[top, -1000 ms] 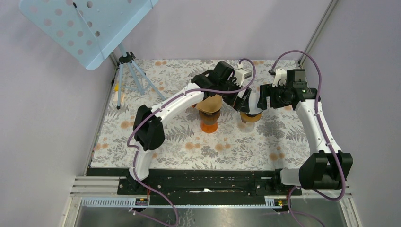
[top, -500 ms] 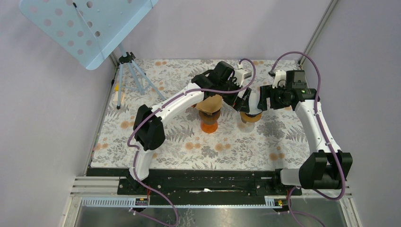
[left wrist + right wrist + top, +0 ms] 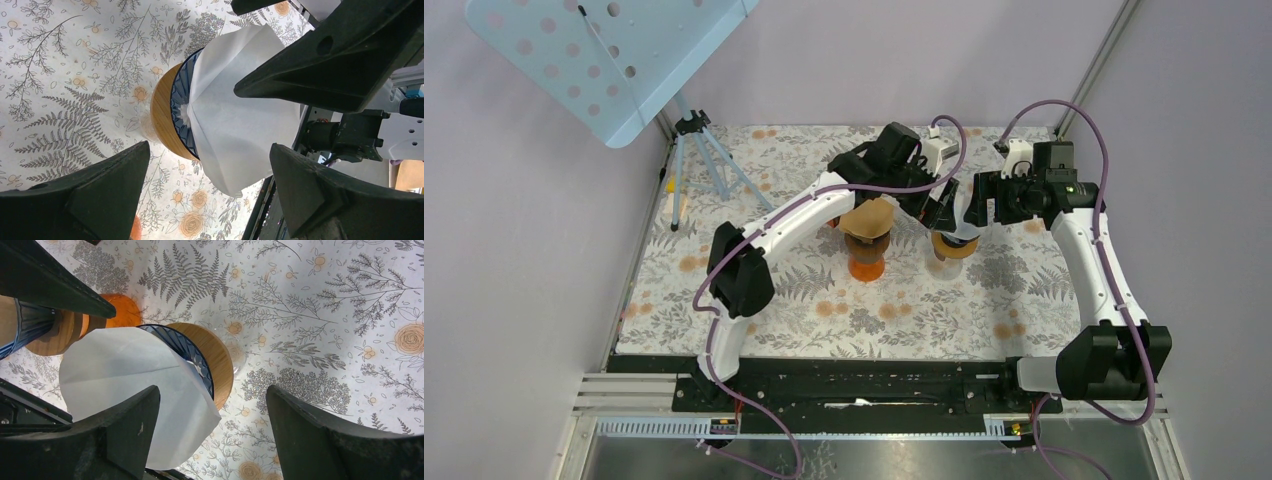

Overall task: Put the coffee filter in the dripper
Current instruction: Place the coffee filter in the coffee dripper, then reset both arms

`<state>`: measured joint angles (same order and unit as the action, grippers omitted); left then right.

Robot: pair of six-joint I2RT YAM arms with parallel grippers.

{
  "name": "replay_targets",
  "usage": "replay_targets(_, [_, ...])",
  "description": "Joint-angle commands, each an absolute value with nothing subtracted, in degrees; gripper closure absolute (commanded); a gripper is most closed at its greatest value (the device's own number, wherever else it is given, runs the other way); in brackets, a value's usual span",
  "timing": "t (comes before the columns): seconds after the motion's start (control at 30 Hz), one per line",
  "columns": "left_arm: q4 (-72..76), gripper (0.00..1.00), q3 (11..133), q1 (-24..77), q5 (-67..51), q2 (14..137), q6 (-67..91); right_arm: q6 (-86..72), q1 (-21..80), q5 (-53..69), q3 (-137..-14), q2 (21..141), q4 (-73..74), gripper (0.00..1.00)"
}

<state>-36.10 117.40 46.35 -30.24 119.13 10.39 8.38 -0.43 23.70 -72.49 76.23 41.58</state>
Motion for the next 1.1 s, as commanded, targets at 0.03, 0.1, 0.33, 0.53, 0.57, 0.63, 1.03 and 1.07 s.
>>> replay_targets(0.03, [-34.1, 0.01, 120.35, 46.0, -31.63, 118.94, 10.72, 7.36, -0.26, 25.77, -75.36, 74.67, 42.73, 0.15])
replay_targets(0.1, [-34.1, 0.01, 120.56, 45.97, -31.52, 118.56, 10.64, 7.3, -0.33, 25.65, -75.84, 74.4, 42.8, 0.15])
replay_targets(0.33, [-34.18, 0.01, 121.71, 45.56, -31.33, 116.97, 10.55, 7.14, -0.36, 25.86, -77.35, 73.36, 43.24, 0.14])
replay_targets(0.53, [-34.37, 0.01, 122.55, 44.23, -31.22, 115.26, 10.55, 6.6, -0.35, 26.75, -78.95, 72.97, 42.58, 0.14])
replay_targets(0.57, [-34.37, 0.01, 122.52, 43.95, -31.09, 114.66, 10.47, 6.45, -0.36, 26.89, -79.13, 72.95, 42.2, 0.14])
replay_targets(0.63, [-34.21, 0.01, 122.44, 43.42, -31.03, 113.65, 10.38, 6.02, -0.36, 27.14, -79.27, 73.02, 41.32, 0.14])
replay_targets(1.03, [-30.84, 0.01, 115.49, 38.72, -30.57, 105.49, 8.21, 4.41, -0.4, 25.89, -79.53, 71.38, 32.84, 0.1])
replay_targets(1.07, [-30.01, 0.01, 113.87, 37.98, -29.99, 104.45, 8.04, 4.29, -0.4, 25.4, -79.61, 71.44, 31.77, 0.09])
